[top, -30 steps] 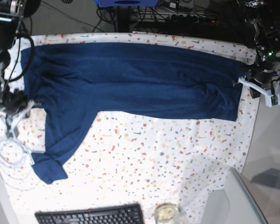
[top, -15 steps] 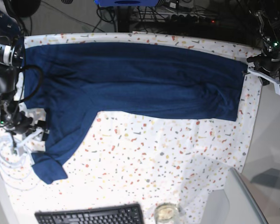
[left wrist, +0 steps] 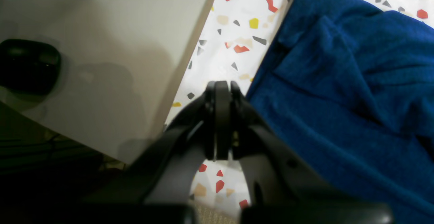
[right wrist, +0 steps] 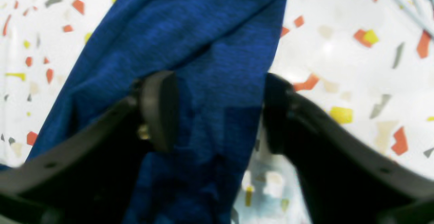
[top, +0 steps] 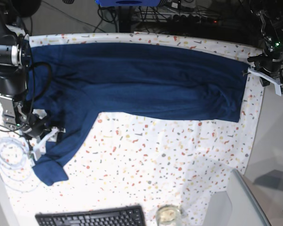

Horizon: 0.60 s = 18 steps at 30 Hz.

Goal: Layout the t-shirt on the table in an organized manner, then fold the t-shirt properly
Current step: 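Grasp the shirt's edge near the sleeve with the right gripper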

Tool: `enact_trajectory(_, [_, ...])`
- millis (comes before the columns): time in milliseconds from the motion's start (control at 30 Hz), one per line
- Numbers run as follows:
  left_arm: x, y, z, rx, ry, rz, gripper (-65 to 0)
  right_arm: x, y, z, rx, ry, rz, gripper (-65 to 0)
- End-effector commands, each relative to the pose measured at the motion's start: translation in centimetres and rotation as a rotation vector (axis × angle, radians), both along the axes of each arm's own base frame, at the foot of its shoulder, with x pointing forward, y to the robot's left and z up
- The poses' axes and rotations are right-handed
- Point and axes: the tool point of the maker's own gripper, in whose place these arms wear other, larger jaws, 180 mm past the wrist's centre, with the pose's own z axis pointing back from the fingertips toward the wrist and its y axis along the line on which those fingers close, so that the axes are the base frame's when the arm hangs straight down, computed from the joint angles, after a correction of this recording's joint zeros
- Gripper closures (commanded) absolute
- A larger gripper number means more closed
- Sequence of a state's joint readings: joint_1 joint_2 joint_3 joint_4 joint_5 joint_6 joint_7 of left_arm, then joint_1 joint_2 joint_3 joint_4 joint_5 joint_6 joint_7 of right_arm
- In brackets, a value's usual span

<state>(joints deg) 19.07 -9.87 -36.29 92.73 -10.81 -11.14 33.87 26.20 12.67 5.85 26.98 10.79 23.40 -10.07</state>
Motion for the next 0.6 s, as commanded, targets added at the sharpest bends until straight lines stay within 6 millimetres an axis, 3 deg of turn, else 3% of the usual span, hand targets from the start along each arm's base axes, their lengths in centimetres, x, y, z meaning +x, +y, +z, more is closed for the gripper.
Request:
enact_trajectory(0, [0.5,0.7,1.1,0.028,-0.031,-0.006,0.0,0.1,0.4,0.2,0.012,0.017,0.026,-27.3])
enact_trajectory(100, [0.5,0.7,1.1,0.029,-0.031,-0.005,0.0,0.2,0.4,0.3,0.012,0.015,0.027,-12.2])
enact_trajectory(167, [0.5,0.7,1.1,0.029,-0.031,-0.005,0.0,0.3,0.4,0.5,0.011,0.005,0.028,-6.0])
enact_trajectory(567, [0.7,0.6,1.2,0.031,-0.034,-0.008,0.0,-0.5,1.3,5.1,-0.093,-0.122,0.138,-4.4])
